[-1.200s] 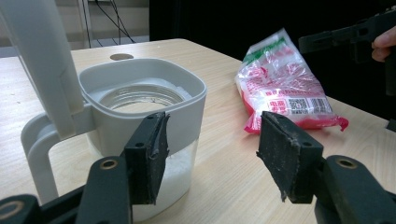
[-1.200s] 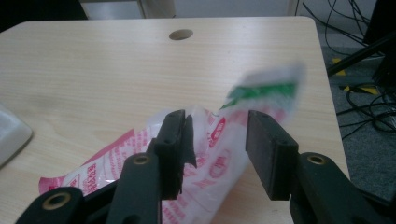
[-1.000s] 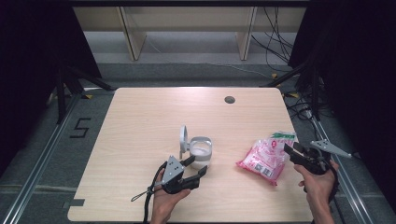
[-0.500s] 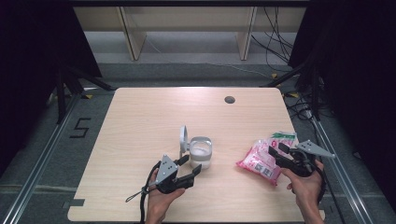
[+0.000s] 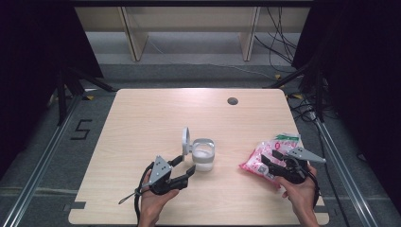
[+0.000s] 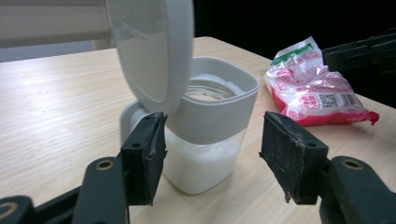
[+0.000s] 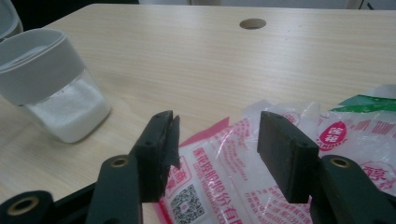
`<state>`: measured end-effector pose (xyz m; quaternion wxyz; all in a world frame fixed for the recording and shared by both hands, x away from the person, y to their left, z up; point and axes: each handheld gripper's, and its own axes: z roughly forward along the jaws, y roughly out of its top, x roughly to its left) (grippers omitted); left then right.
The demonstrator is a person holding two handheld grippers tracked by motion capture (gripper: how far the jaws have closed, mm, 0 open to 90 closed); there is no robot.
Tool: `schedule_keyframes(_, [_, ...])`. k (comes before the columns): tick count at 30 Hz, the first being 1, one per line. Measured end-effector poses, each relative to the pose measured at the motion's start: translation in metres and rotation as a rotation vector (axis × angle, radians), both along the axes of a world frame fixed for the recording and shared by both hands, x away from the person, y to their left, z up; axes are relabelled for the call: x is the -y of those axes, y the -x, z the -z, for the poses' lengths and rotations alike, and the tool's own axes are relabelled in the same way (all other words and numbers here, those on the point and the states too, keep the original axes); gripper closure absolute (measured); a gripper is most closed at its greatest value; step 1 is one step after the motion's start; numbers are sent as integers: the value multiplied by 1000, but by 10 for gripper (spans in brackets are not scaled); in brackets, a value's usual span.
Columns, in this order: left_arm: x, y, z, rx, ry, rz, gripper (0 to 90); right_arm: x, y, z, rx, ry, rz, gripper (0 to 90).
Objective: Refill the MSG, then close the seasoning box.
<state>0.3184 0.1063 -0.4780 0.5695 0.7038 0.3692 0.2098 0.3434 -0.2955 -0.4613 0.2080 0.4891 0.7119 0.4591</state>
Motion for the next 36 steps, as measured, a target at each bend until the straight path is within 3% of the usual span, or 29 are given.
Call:
schedule_keyframes(2, [-3, -1, -1, -3, 2, -6, 395, -2, 2, 1, 25, -8, -9, 467])
schedule_keyframes(3, [-4, -1, -1, -4, 11, -11, 393, -4, 5, 1, 2, 3, 2, 465])
schedule_keyframes(4, [-6, -2, -2, -4, 8, -20, 392, -2, 3, 2, 18, 34, -14, 464])
schedule_keyframes(7, [-8, -4, -3, -6, 8, -23, 389, -4, 5, 4, 30, 29, -42, 456])
schedule_keyframes(8, [-8, -4, -3, -10, 9, -30, 389, -6, 9, 3, -3, 4, -38, 456])
schedule_keyframes(11, [-10, -6, -3, -8, 7, -35, 389, -9, 11, 5, 2, -21, -36, 451])
schedule_keyframes(12, [-10, -6, -4, -7, 7, -39, 391, -7, 10, 5, 16, 6, -51, 450])
schedule_keyframes(14, [-12, -8, -4, -9, 17, -40, 393, -10, 12, 6, 0, -20, -41, 450])
schedule_keyframes(15, [-12, -8, -5, -15, 11, -53, 395, -10, 14, 5, -20, -10, -45, 450])
schedule_keyframes(16, [-12, -8, -6, -14, 12, -53, 401, -9, 12, 6, 16, 9, -65, 449])
schedule_keyframes(17, [-12, -9, -6, -12, 4, -56, 412, -10, 12, 6, 13, -4, -75, 449])
schedule_keyframes(18, [-12, -9, -7, -8, 0, -61, 419, -10, 13, 6, 5, 15, -78, 448])
schedule_keyframes(20, [-13, -10, -8, 4, -12, -58, 472, -11, 13, 6, 19, 28, -72, 445])
schedule_keyframes(21, [-14, -11, -8, 9, -15, -55, 501, -15, 17, 5, -30, -17, -54, 445])
schedule_keyframes(22, [-15, -11, -9, 14, -22, -61, 537, -13, 14, 7, 11, -7, -81, 445])
schedule_keyframes(24, [-18, -13, -9, 43, -36, -81, 636, -13, 15, 7, -1, 5, -84, 446])
schedule_keyframes(28, [-24, -17, -10, 61, -63, -126, 790, -13, 14, 8, 12, 13, -91, 446])
schedule_keyframes(29, [-25, -19, -11, 65, -83, -124, 809, -16, 18, 6, -33, -21, -64, 446])
schedule_keyframes(31, [-25, -21, -12, 72, -70, -119, 834, -16, 14, 8, 8, -7, -95, 446])
schedule_keyframes(32, [-25, -21, -13, 72, -94, -116, 839, -18, 15, 8, -8, -12, -84, 446])
schedule_keyframes(34, [-23, -24, -13, 66, -94, -115, 853, -19, 13, 8, 8, 3, -108, 446])
schedule_keyframes(35, [-22, -25, -12, 64, -102, -111, 863, -22, 15, 8, -17, -17, -100, 446])
schedule_keyframes(36, [-21, -26, -12, 60, -109, -111, 867, -20, 13, 8, 14, 9, -123, 445])
